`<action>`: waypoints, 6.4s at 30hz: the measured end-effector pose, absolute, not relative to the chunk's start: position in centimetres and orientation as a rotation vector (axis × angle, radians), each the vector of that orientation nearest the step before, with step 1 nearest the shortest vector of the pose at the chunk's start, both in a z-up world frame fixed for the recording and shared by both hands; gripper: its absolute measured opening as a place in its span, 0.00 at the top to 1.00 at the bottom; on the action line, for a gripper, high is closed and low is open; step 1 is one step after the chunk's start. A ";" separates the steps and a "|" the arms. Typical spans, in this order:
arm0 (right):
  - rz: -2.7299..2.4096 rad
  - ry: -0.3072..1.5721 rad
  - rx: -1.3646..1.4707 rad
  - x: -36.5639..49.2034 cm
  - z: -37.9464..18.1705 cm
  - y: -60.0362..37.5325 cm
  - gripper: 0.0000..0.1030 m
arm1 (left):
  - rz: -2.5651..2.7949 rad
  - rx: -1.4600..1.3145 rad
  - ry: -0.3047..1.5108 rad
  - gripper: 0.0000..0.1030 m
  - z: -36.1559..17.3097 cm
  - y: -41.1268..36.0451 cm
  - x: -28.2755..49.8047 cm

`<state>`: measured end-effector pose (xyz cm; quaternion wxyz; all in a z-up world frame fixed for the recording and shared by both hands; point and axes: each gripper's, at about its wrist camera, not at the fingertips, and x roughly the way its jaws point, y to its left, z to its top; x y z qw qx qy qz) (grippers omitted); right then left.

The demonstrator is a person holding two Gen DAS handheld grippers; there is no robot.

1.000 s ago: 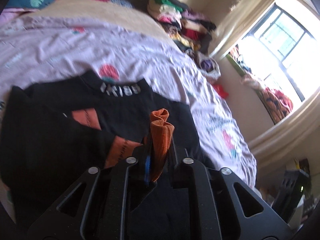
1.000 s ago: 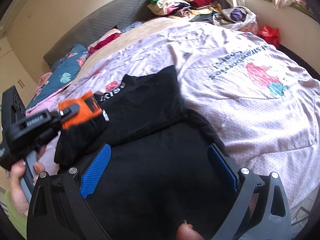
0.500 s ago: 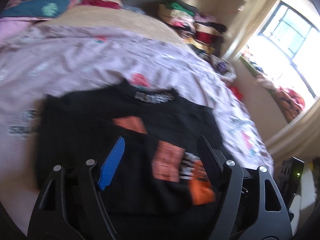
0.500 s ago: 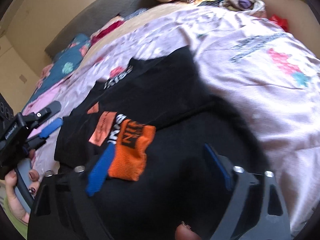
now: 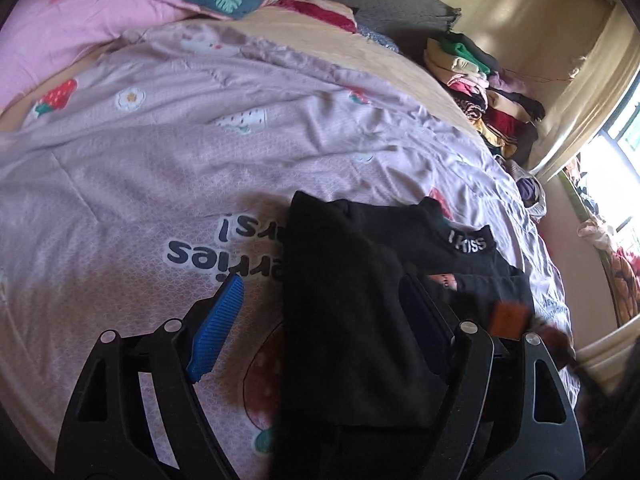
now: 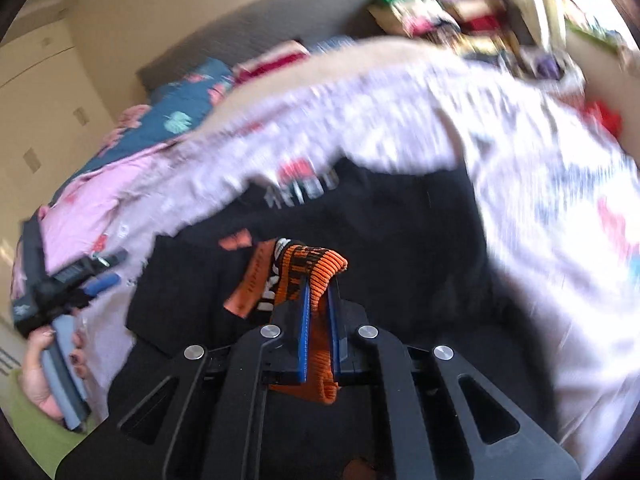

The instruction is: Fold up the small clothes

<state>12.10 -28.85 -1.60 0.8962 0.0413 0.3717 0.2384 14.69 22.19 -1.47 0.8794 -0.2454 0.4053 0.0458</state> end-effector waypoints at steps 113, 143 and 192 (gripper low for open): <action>0.471 0.791 0.046 7.4 -2.7 -29.9 0.05 | -0.094 -0.249 0.922 0.09 0.5 12.1 12.5; 0.454 0.729 0.066 2.7 -0.3 -32.8 0.04 | -0.096 -0.206 0.898 0.09 2.5 12.2 7.4; 0.412 0.847 0.009 -4.6 -3.6 -38.7 0.04 | -0.046 -0.196 1.095 0.09 -2.9 14.2 -2.0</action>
